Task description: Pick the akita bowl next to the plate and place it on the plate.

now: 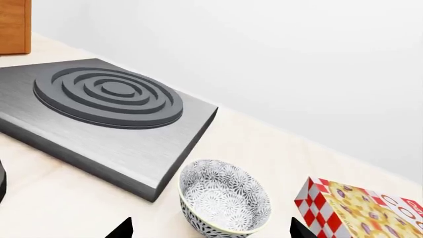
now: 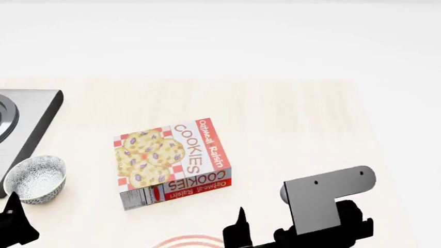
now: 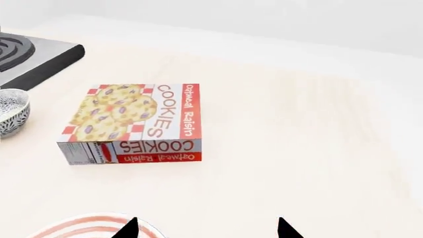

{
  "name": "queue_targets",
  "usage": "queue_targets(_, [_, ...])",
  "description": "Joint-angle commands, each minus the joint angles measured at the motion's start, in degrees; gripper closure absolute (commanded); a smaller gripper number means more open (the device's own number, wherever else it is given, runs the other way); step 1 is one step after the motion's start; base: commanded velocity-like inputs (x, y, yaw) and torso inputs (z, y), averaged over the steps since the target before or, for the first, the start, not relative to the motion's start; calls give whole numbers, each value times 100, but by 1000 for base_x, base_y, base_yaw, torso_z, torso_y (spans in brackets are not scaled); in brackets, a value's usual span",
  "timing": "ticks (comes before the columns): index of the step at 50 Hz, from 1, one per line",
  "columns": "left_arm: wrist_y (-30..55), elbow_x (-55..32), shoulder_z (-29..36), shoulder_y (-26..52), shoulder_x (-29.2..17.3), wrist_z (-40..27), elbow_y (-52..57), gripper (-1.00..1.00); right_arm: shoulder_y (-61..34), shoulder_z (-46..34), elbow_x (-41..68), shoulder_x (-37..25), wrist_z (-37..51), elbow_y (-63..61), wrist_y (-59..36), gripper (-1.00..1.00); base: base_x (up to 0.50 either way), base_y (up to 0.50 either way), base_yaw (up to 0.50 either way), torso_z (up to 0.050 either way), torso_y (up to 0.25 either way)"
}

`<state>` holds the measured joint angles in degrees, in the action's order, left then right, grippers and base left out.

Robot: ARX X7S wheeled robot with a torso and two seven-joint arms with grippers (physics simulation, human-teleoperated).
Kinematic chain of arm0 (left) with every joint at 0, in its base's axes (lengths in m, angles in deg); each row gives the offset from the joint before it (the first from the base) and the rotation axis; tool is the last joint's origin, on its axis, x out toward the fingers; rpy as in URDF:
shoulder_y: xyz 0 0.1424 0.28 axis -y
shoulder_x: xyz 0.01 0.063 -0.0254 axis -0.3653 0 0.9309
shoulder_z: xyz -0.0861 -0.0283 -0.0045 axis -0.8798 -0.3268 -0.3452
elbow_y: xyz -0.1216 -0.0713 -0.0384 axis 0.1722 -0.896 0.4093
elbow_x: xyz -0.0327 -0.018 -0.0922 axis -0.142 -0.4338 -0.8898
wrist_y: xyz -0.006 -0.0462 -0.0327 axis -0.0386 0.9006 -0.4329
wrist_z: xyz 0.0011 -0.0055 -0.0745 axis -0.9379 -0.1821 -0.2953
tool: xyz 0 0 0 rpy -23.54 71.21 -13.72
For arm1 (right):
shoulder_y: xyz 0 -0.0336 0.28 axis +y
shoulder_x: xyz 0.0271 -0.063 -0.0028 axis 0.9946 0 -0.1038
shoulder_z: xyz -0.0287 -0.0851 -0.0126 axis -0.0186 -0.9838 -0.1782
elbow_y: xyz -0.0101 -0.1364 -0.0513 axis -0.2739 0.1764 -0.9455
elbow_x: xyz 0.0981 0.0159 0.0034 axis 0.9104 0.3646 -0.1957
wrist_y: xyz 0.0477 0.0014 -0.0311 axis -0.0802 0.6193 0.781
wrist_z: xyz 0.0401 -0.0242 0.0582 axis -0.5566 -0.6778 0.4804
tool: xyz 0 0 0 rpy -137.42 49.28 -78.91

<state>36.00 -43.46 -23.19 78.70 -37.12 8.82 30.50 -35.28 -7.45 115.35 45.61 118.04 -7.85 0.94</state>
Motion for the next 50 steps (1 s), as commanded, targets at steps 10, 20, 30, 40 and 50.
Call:
queue_targets(10, [-41,-17,20,-23,-16,3,-7,-100,1153,-329,-2169,-65,229,-203,1727,-100,0,0,0,0,0])
queue_targets(20, [-19,-22,39,-48,-38,-37,73,-100,1597,-314,-2946,-106,432,-160,2545,-100,0,0,0,0,0])
queue_targets(30, [-51,-33,45,-28,-37,-19,15,-100,1805,-164,-3193,-147,646,-217,2858,-100,0,0,0,0,0])
queue_targets(40, [-55,-37,59,-36,-47,-35,32,-100,2065,26,-3382,-269,823,-333,3134,-100,0,0,0,0,0])
queue_targets(50, [-76,-48,67,-15,-48,-29,-8,-100,2335,350,-3223,-409,914,-502,3276,-100,0,0,0,0,0])
